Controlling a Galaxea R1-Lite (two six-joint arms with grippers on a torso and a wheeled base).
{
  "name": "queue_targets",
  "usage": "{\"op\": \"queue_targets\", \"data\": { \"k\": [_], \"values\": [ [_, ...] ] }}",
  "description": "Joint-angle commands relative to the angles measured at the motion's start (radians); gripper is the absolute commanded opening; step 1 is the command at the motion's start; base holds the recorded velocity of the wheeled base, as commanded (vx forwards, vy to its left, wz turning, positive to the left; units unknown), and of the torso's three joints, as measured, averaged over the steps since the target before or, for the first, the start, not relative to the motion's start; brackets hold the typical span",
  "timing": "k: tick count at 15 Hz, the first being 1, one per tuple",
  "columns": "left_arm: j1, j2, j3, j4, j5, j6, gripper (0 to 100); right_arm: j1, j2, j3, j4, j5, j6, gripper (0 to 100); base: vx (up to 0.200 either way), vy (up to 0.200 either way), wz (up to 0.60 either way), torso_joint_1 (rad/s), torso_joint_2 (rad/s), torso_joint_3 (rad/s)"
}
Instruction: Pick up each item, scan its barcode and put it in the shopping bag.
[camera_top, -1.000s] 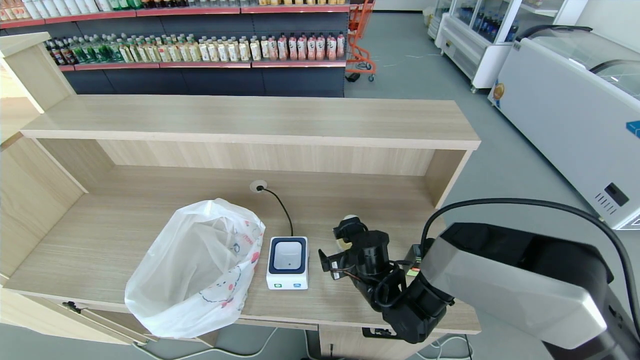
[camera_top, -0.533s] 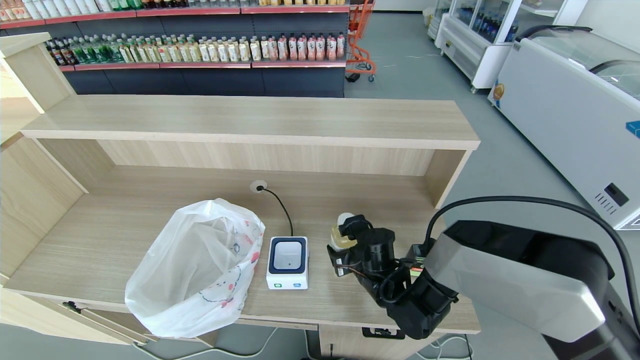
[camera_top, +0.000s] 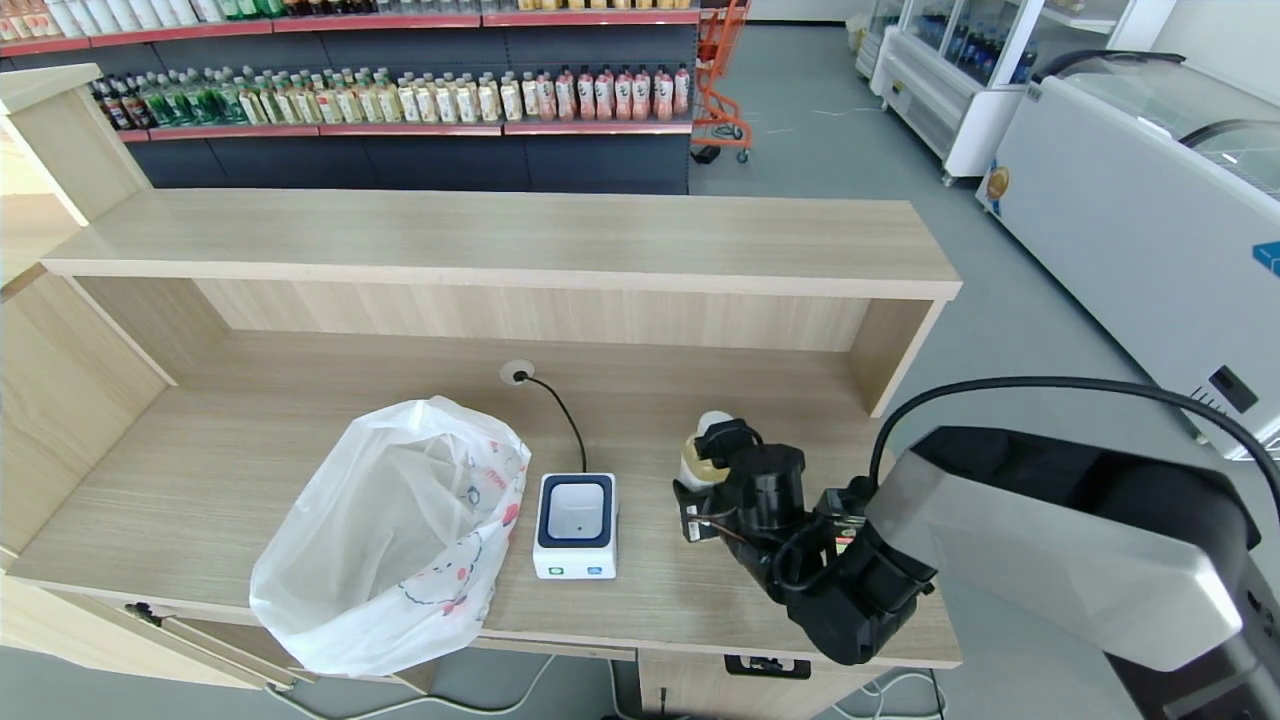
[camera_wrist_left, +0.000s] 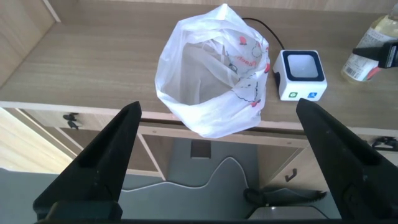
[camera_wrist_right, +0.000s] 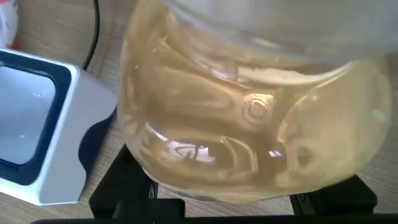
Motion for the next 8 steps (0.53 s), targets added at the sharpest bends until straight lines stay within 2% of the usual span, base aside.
{"op": "queue_targets", "data": {
  "k": [1,5,6,8],
  "values": [
    [0.0,0.0,0.0,-0.001,0.0,0.0,100,-0.024,-0.114,0.006,0.019,0.057,0.059,0,0.0,0.0,0.0,0.0,0.0,0.0],
    [0.0,0.0,0.0,0.0,0.0,0.0,100,-0.117,-0.37,0.0,0.236,0.26,0.195,0,0.0,0.0,0.0,0.0,0.0,0.0],
    [0.0,0.0,0.0,0.0,0.0,0.0,100,-0.131,-0.404,0.002,0.256,0.28,0.201,0,0.0,0.0,0.0,0.0,0.0,0.0],
    [0.0,0.0,0.0,0.0,0.0,0.0,100,-0.17,-0.606,0.058,0.352,0.43,0.299,0,0.0,0.0,0.0,0.0,0.0,0.0]
  ]
}}
